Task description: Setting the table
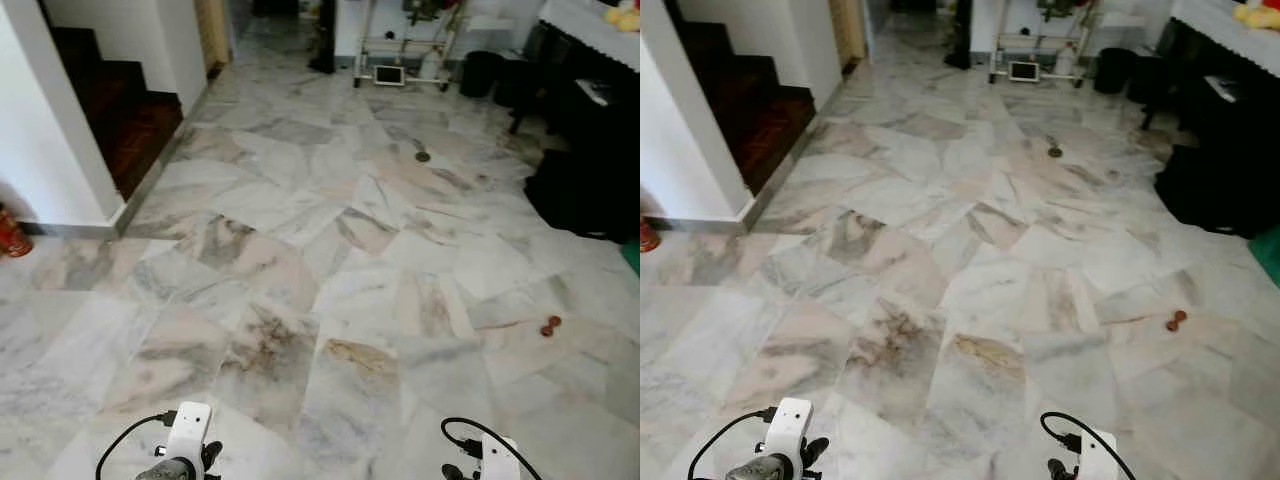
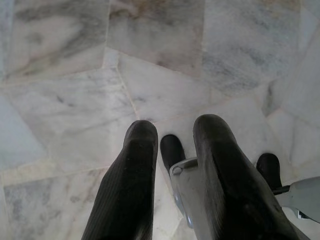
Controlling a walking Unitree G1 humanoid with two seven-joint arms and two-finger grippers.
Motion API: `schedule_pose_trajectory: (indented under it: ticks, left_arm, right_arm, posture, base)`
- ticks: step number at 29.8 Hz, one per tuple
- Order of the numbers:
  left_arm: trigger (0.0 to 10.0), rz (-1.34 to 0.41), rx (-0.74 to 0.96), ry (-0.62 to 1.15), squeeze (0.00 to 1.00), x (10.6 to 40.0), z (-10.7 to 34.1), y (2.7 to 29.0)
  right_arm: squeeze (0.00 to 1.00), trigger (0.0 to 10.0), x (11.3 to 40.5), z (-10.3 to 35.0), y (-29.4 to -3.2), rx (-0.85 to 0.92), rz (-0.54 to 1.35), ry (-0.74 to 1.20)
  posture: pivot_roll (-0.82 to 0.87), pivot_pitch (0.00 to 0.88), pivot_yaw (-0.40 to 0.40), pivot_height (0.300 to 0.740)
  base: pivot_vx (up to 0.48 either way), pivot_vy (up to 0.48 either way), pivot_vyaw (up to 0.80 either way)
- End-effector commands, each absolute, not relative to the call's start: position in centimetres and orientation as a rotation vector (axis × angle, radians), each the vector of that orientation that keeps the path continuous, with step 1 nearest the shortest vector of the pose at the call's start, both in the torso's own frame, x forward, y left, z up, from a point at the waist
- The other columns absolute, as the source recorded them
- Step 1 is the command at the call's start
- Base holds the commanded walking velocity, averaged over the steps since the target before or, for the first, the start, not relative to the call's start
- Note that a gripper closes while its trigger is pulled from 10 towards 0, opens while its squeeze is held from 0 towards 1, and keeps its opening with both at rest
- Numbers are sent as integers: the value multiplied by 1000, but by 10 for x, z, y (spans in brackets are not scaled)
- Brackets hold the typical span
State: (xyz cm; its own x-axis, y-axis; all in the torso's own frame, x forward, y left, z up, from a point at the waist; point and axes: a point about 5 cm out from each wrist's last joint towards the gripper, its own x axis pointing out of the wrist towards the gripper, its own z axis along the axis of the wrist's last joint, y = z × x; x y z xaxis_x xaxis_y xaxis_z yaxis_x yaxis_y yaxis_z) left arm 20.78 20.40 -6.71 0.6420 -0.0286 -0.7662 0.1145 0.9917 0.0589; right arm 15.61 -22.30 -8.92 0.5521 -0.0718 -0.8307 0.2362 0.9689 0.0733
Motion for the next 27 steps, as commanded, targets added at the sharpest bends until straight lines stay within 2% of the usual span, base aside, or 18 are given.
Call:
schedule_pose_trajectory:
  ticks: [1,27]
  left_arm:
    - [10000,-92,109,869,0,207,-68,202]
    - [10000,-73,98,867,0,209,-67,201]
  right_arm:
    - [0,10000,151,-90,-227,182,-195,987]
    - [0,10000,153,-96,-197,182,-159,1009]
  posture:
    - [72,0,-45,740]
    - [79,0,-40,740]
  base:
    - [0,0,-688]
    - [0,0,-663]
